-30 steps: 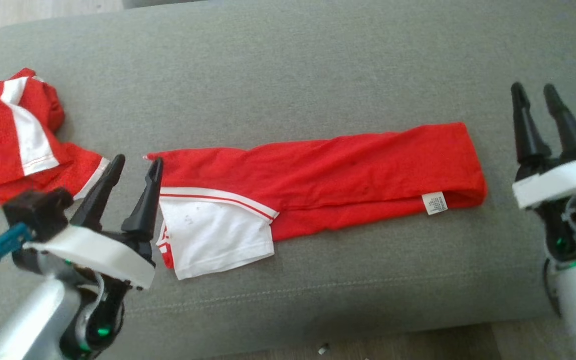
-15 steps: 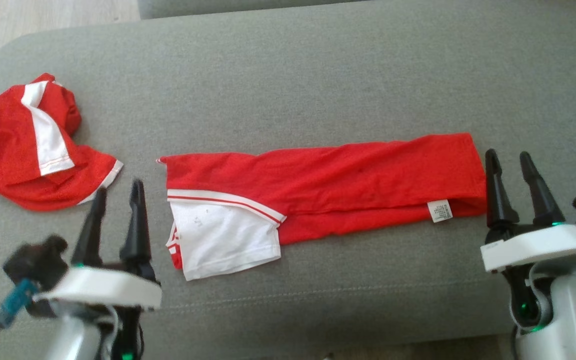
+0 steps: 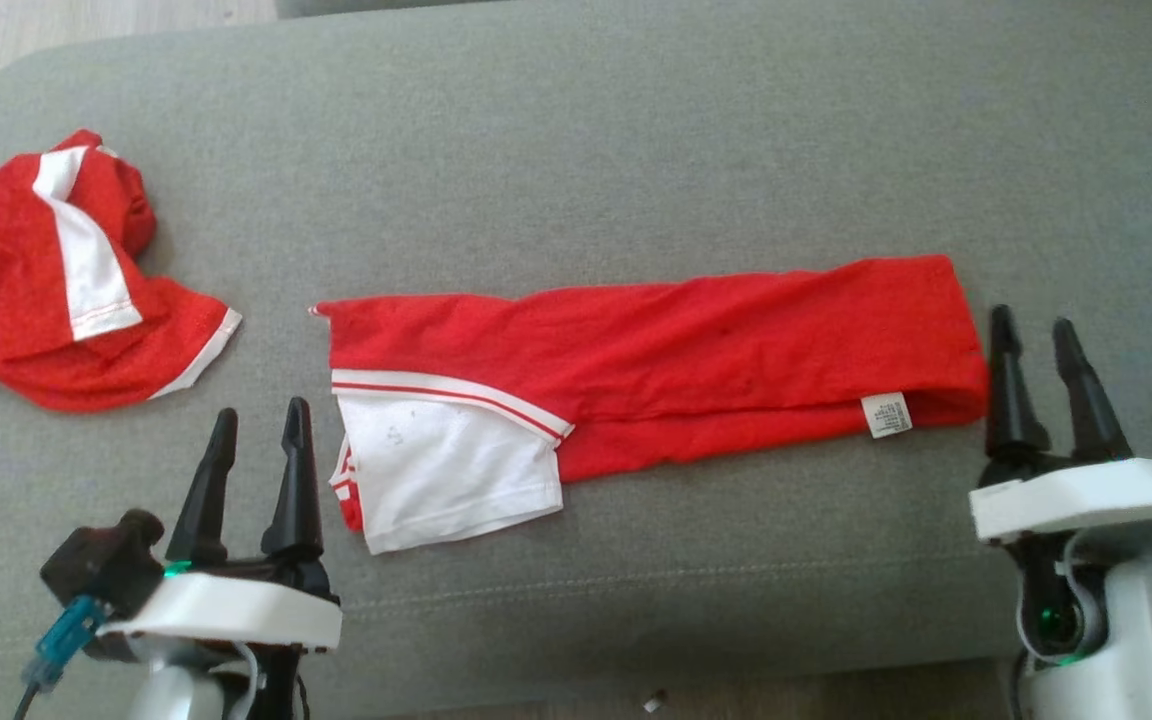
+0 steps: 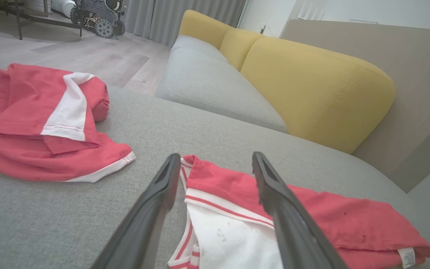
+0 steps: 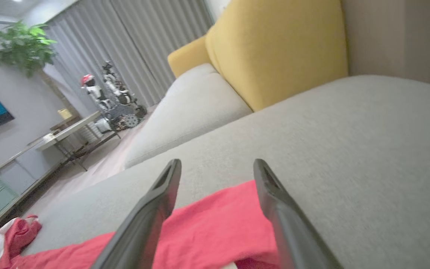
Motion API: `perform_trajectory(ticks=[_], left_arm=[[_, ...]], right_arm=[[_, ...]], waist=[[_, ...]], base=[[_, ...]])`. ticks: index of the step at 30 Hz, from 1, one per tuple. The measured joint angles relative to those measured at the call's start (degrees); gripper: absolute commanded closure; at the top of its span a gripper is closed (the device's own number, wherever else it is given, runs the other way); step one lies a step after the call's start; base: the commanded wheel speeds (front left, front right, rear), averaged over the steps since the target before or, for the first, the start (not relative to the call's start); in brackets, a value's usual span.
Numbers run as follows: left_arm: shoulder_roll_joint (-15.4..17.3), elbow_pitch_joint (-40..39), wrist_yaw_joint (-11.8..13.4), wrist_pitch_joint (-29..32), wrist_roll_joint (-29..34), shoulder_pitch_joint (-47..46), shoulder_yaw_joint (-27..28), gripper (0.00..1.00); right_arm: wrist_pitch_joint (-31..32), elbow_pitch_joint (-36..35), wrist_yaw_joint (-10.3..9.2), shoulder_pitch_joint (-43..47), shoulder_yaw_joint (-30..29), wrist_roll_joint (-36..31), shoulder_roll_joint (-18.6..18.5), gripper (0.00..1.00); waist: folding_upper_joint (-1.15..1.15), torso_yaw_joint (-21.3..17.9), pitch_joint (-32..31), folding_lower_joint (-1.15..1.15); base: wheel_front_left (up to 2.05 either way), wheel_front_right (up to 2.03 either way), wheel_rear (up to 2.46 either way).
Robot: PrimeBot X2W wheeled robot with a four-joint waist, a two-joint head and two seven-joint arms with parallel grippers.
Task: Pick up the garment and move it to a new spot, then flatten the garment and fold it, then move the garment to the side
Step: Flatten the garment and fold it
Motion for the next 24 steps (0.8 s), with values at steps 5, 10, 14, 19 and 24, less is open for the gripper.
perform_trajectory(ticks=[5,10,14,19,24], left_arm=[[-0.65,1.27,-1.44,0.00,1.02,-0.62,0.71,0.00],[-1.40,2.25,-2.47,0.00,2.05,-1.81,0.73,0.00],[-1.57,2.70,-3.41,0.00,2.68,-3.17,0.94,0.00],[-1.71,3.23,-3.64,0.00,2.93,-4.31,1.31,0.00],[-1.91,3.46,-3.97,0.00,3.26,-4.38,1.74,0.00]], right_arm=[[1.86,5.27,0.00,-1.80,-4.32,0.36,0.54,0.00],[6.56,14.12,0.00,-7.66,-7.83,0.29,0.86,0.00],[9.33,19.13,0.00,-12.01,-9.00,-1.59,0.79,0.00],[10.16,23.96,0.00,-15.19,-9.36,-3.98,-0.55,0.00],[10.05,27.43,0.00,-17.72,-10.93,-5.15,-1.98,0.00]], waist=[[0.00,0.32,1.18,0.00],[0.00,0.96,2.91,0.00],[0.00,1.75,4.66,0.00],[0.00,2.91,6.53,0.00],[0.00,3.58,7.99,0.00]], base=[[0.00,0.00,0.00],[0.00,0.00,0.00],[0.00,0.00,0.00],[0.00,0.00,0.00],[0.00,0.00,0.00]])
